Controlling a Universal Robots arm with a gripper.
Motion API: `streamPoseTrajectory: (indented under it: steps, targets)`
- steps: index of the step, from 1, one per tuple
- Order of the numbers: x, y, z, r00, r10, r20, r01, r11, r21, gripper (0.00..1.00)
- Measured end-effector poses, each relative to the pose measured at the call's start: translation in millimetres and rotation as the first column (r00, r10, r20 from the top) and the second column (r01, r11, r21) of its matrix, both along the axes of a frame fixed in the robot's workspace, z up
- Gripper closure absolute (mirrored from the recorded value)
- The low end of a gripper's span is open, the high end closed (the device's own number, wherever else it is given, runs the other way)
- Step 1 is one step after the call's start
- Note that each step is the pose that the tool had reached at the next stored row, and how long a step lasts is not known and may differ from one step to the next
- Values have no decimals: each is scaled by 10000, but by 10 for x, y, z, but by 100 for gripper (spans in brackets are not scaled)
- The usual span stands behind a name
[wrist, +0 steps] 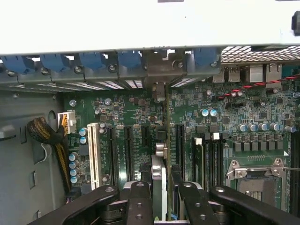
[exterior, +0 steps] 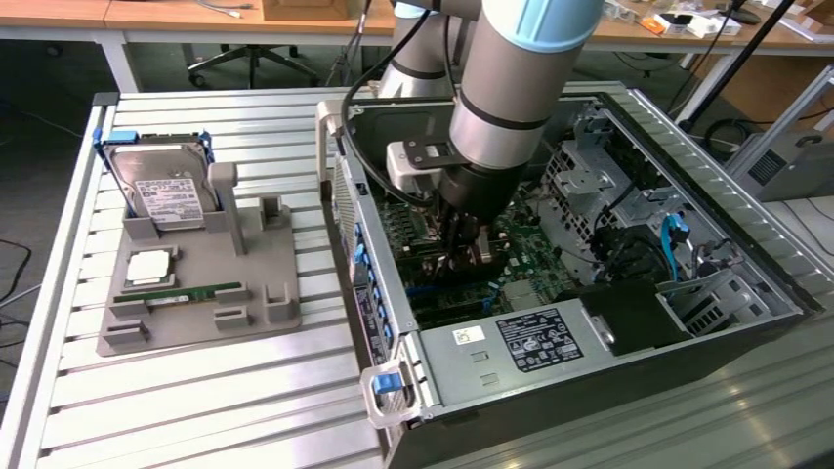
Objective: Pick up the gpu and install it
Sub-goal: 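Insert the gpu into the slot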
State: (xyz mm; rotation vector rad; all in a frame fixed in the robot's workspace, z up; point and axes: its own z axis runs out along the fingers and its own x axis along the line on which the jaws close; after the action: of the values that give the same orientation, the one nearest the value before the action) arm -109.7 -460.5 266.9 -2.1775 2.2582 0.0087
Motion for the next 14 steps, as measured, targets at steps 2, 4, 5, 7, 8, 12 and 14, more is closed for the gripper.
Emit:
streamPoseTrajectory:
  steps: [2,4,5,7,8,12,14]
  targets:
    - [0,4,-1,10000,8,1,-8,10000,1,73]
    - [0,30,0,10000,22,1,-22,10000,0,73]
    - [0,39,-1,10000,27,1,-27,10000,0,73]
    - [1,43,-1,10000,40,1,-40,10000,1,73]
    - [0,43,-1,10000,55,1,-55,10000,0,73]
    - [-3,44,0,10000,94,0,-94,10000,-5,73]
    - [-3,44,0,10000,96,0,-96,10000,-12,73]
